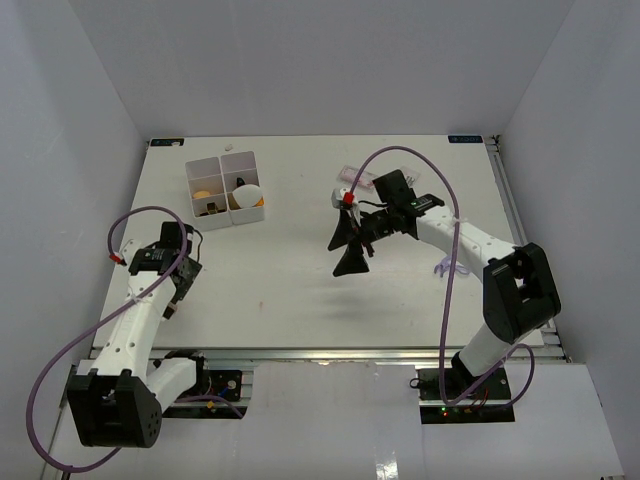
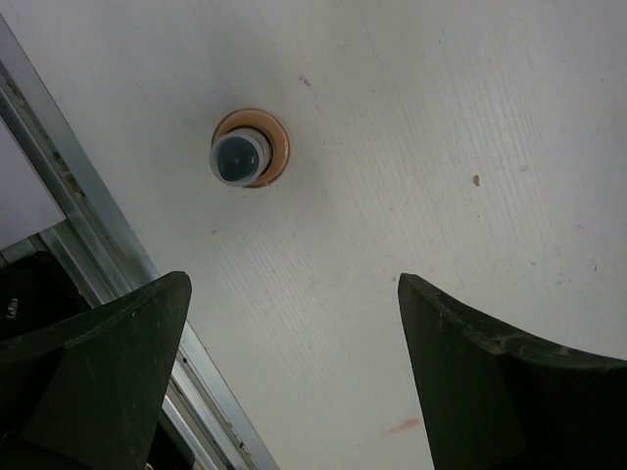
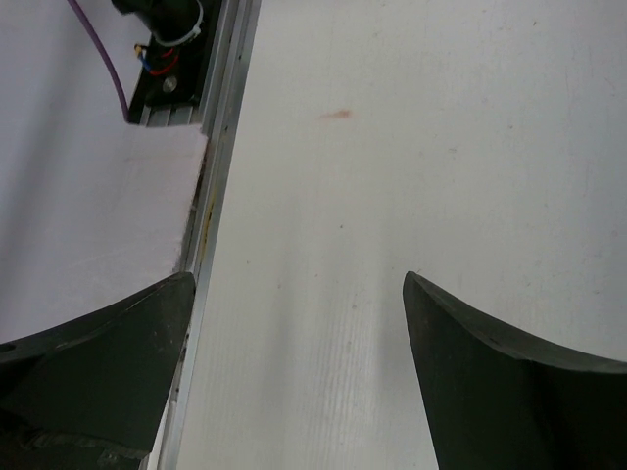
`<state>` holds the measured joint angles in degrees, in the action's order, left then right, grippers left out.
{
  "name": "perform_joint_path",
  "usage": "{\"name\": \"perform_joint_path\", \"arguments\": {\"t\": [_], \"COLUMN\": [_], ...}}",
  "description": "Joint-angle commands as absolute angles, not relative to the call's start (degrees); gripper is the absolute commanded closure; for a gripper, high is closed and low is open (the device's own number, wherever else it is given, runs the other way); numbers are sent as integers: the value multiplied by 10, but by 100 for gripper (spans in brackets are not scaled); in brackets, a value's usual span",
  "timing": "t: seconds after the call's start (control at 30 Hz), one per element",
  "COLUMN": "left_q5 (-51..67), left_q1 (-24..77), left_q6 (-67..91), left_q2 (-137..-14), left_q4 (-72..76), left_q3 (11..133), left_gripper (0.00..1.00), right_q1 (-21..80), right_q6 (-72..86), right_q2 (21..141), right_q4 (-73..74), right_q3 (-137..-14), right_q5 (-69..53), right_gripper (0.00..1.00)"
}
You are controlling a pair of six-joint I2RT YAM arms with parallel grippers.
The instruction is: Organize the makeup
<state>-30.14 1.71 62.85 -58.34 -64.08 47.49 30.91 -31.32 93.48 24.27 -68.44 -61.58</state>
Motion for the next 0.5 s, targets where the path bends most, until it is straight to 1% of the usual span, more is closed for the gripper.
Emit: {"name": "perform_joint_path", "arguments": {"t": [0.0, 0.07, 0.17, 0.37, 0.47], "left_q5": [-363, -358, -356, -341, -305], "left_q1": [1, -34, -57, -95, -111], "left_q6": [606, 594, 577, 545, 525], "left_q2": [-592, -596, -590, -610, -617], "left_q4": [-614, -588, -555, -509, -474], "left_q3": [461, 450, 443, 430, 423], "left_gripper": [2, 2, 2, 2, 2], "right_q1": [300, 299, 297, 292, 288], "right_q6": [-535, -617, -665, -683, -674], "right_q2": [954, 963, 966, 954, 959], "right_q4": [455, 539, 604, 613, 613], "right_q3": [-728, -754, -761, -758, -765], "right_q5": [-646, -634, -617, -607, -596], "right_gripper": [7, 6, 3, 3, 3]}}
